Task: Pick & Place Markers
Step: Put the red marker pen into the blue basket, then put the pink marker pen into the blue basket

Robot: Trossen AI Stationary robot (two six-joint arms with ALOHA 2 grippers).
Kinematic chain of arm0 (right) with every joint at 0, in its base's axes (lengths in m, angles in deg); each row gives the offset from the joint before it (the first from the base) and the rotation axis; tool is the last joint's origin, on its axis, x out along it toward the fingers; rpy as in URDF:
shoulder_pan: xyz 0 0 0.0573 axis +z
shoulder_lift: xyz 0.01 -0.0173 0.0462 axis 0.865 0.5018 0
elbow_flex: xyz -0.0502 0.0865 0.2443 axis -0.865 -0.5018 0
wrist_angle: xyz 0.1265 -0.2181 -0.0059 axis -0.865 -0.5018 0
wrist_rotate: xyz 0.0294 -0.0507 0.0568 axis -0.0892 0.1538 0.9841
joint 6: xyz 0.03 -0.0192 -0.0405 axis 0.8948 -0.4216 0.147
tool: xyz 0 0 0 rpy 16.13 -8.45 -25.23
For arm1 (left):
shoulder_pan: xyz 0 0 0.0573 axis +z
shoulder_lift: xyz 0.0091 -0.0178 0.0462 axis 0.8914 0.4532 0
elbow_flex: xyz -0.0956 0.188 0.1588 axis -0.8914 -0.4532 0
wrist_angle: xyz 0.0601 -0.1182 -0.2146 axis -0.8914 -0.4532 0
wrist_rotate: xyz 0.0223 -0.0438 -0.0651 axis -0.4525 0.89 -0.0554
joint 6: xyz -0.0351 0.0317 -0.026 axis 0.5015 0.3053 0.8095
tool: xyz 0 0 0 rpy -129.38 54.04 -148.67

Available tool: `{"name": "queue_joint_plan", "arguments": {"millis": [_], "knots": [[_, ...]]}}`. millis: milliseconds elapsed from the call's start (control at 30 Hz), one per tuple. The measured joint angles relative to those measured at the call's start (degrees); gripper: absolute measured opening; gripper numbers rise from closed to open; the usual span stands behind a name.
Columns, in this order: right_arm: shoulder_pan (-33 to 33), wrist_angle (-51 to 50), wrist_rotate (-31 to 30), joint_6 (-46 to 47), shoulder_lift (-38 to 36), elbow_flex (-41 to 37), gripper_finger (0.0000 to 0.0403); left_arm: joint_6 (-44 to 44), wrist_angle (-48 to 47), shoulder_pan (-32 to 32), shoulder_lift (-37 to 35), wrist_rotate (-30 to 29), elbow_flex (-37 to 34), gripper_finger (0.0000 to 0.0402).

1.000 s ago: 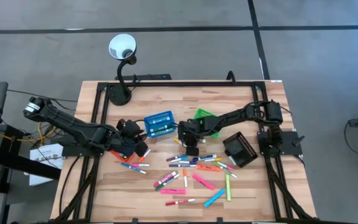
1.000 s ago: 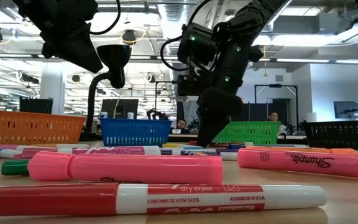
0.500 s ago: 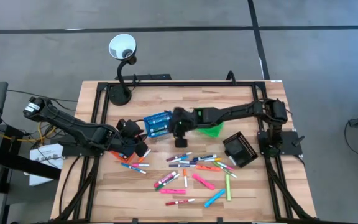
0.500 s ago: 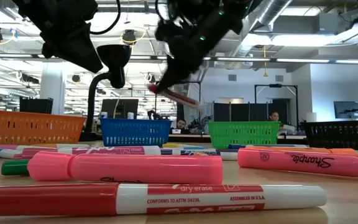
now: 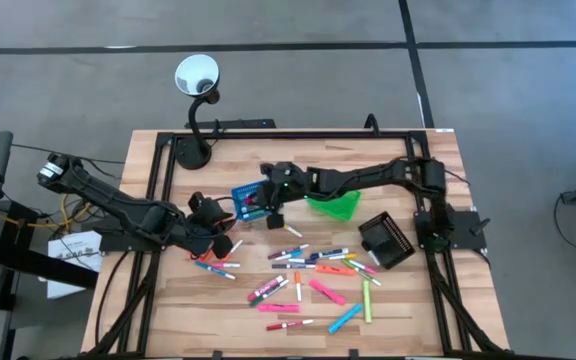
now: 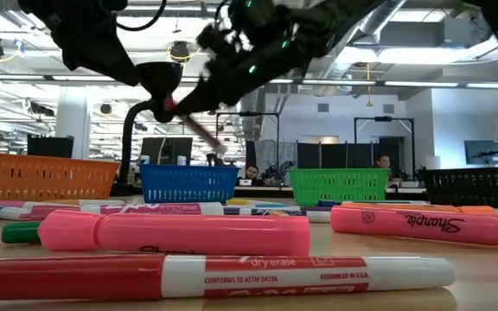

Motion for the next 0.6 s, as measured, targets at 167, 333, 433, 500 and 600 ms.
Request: {"name": "queue_joint_plan", "arguments": {"millis": [167, 333, 433, 500, 600], "knots": [[-1.0, -3.5, 0.0, -0.1, 4.0, 1.9, 0.0066, 0.0, 0.1, 0.0, 0.6, 0.3, 0.0, 0.0060], [-1.4, -7.6, -0.1, -0.1, 6.1, 5.9, 0.0087, 0.0, 0.3, 0.0, 0.7, 0.4, 0.0, 0.0058], [-1.3, -10.7, -0.1, -0.1, 7.2, 7.8, 0.0111, 0.0, 0.3, 0.0, 0.7, 0.4, 0.0, 0.0058], [-1.3, -11.1, -0.1, -0.1, 7.2, 8.1, 0.0130, 0.1, 0.3, 0.0, 0.8, 0.4, 0.0, 0.0057], [-0.9, -12.3, -1.7, -0.3, 6.2, 8.1, 0.0158, 0.1, 0.3, 0.0, 0.9, 0.4, 0.0, 0.0057]]}}
